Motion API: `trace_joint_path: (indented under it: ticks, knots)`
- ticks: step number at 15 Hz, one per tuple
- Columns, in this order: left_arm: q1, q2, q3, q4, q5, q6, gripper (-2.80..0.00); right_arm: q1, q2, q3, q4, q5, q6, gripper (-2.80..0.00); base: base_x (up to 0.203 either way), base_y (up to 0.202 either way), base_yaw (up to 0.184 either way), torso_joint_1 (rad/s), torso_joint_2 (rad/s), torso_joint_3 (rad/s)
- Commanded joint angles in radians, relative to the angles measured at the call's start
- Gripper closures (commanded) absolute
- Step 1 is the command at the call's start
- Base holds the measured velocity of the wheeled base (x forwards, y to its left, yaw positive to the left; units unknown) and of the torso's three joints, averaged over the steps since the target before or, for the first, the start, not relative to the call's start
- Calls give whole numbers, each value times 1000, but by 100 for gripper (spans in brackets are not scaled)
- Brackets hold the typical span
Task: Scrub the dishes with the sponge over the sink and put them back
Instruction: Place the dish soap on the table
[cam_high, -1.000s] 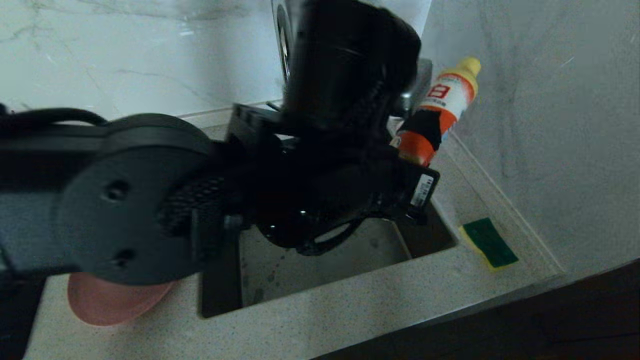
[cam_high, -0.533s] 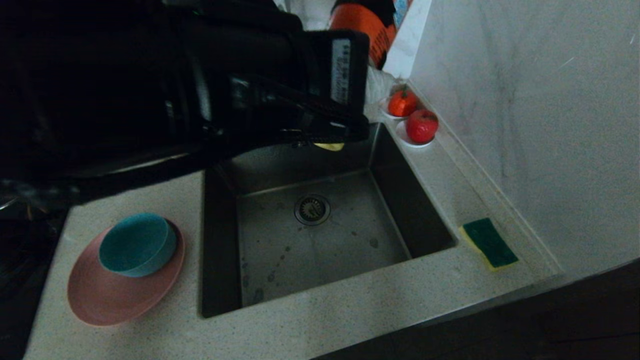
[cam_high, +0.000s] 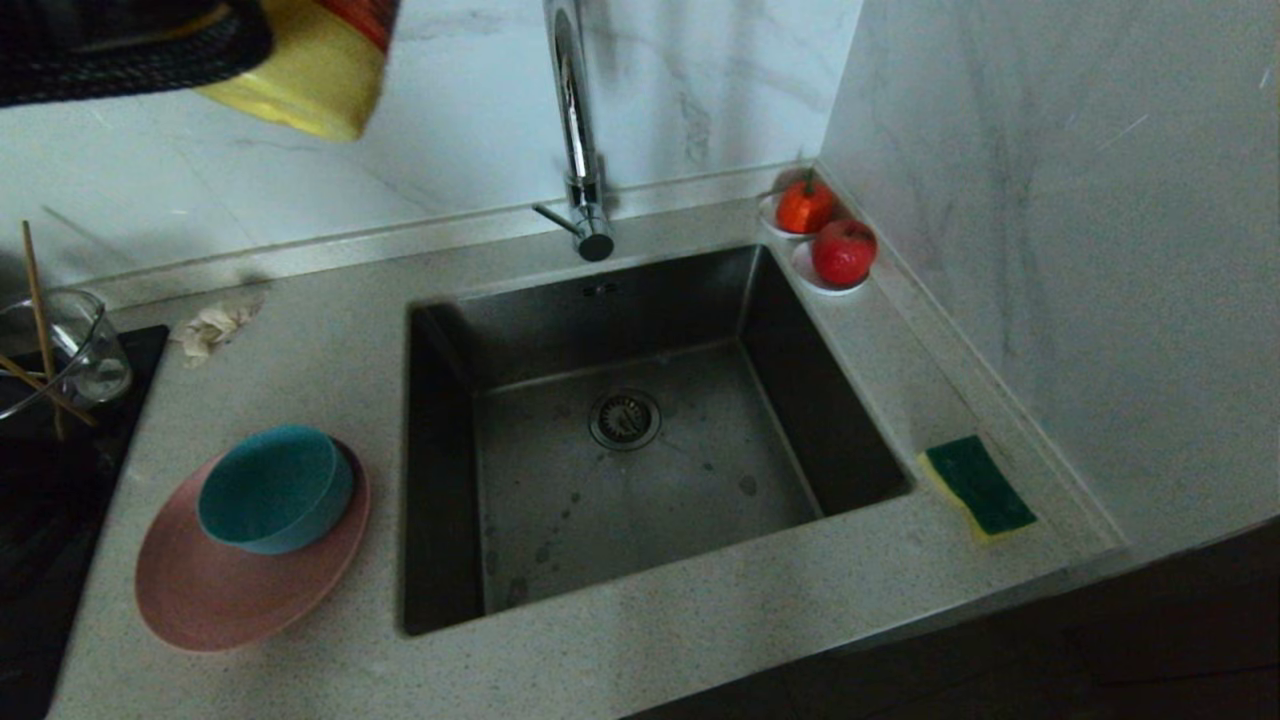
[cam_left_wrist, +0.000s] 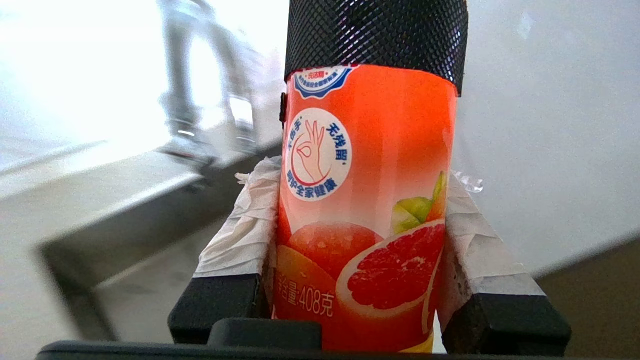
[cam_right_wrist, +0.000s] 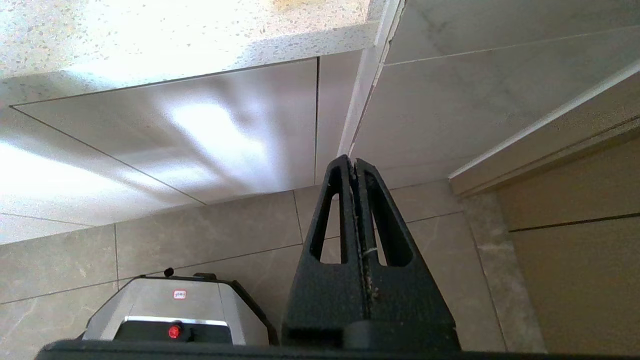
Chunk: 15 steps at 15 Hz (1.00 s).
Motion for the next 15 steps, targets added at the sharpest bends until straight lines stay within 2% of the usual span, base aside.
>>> trace_joint_path:
  ticks: [1,5,8,10,15]
  knots:
    - [66,-103,21,-13,3,0,0,0,1,0,2,0,0,0,0,0,0,0,0,0]
    - [179,-220,49,-29,7,-2,0,0,1,-1,2,0,0,0,0,0,0,0,0,0]
    - [227,-295,111,-40,55,-11,0,0,1,-1,2,0,0,0,0,0,0,0,0,0]
    - [276,-319,161,-111,112,-15,0,0,1,-1,2,0,0,0,0,0,0,0,0,0]
    - [369,-360,321,-265,198,-10,0,0,1,-1,2,0,0,0,0,0,0,0,0,0]
